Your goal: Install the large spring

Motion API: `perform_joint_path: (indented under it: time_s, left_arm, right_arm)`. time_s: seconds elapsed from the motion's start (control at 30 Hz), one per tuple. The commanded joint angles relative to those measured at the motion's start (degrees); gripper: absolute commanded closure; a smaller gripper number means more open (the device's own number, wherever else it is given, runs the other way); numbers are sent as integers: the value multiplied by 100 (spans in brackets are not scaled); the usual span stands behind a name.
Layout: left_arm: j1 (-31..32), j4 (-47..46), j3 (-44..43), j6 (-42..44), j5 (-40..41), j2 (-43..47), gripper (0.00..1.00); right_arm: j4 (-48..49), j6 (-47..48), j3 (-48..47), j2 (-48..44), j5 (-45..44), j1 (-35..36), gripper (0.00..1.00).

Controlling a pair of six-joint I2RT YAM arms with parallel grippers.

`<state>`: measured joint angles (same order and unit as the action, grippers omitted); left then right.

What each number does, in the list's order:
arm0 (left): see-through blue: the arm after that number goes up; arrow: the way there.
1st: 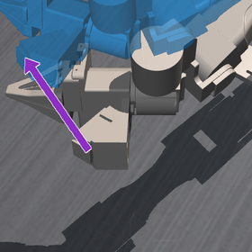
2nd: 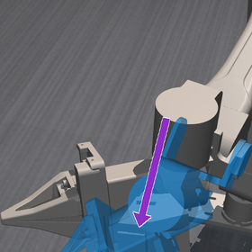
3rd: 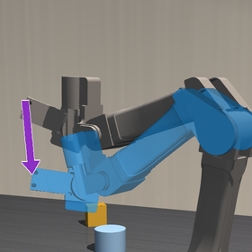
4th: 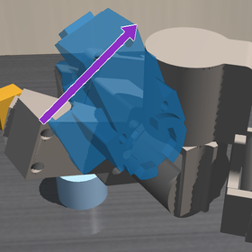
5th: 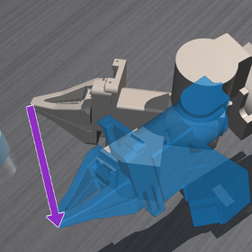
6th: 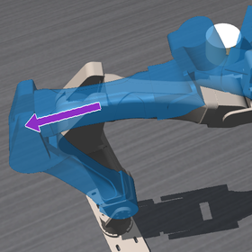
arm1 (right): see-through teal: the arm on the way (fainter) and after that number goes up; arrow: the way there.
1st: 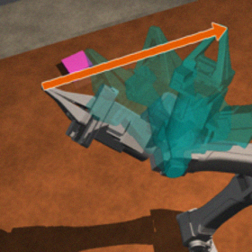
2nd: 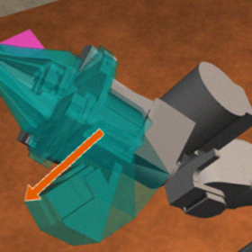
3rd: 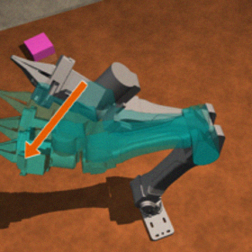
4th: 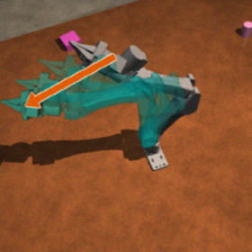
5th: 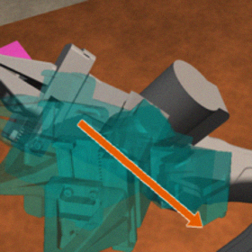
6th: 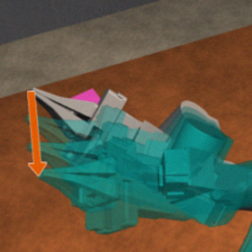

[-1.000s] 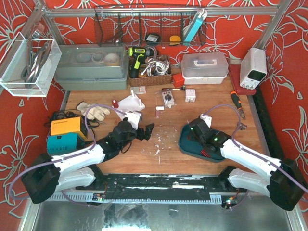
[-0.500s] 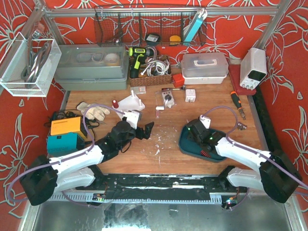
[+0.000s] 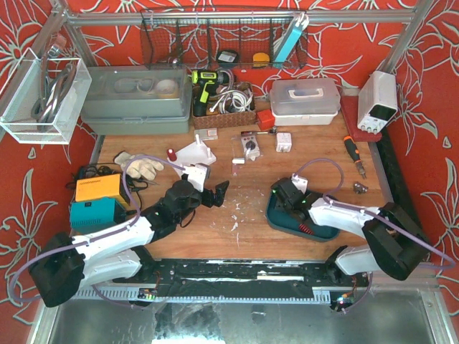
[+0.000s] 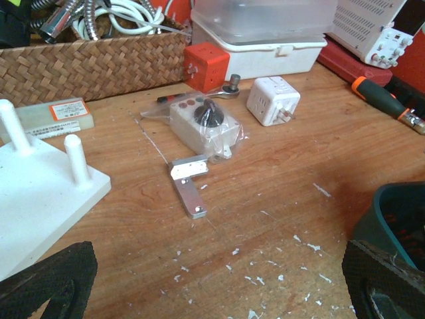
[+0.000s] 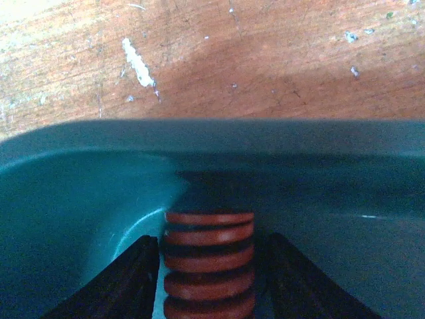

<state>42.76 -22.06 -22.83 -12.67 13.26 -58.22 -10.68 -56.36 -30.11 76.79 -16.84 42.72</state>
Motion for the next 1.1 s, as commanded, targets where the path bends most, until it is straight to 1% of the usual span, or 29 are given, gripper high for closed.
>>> perform_joint_path:
  time_s: [0.0, 0.07, 0.2, 0.4, 0.57, 0.7, 0.8, 0.87, 0.93, 1.07]
  left_arm:
    - [22, -50, -83, 36, 150, 65, 0]
    - [17, -48, -91, 36, 151, 63, 0]
    - [22, -39, -82, 27, 166, 67, 0]
    - [22, -20, -99, 10, 187, 63, 0]
    - [22, 108, -225, 1, 160, -127, 0]
    - [20, 147, -257, -3, 129, -198, 0]
    - [17, 178, -277, -18, 109, -199, 0]
    - [26, 210, -266, -46, 92, -176, 0]
    - [22, 266, -275, -126, 118, -129, 0]
    - [22, 240, -189, -567, 76, 84, 0]
  right_arm:
    - [-348, -159, -79, 365, 31, -27, 53]
    - [-303, -137, -83, 441, 28, -25, 56]
    - [-180, -33, -19, 390, -35, -27, 68]
    - [-180, 206, 138, -221, -316, -27, 80]
    - [-326, 662, 158, -1129, -417, -22, 84]
    - [-352, 1452, 82, -1896, -267, -18, 88]
    - [-498, 2088, -120, -2325, -233, -9, 89]
    - [-554, 2345, -240, -2505, -266, -9, 90]
    - [-440, 2574, -302, -2620, -84, -9, 92]
    - [586, 2939, -62, -2815, 777, 40, 97]
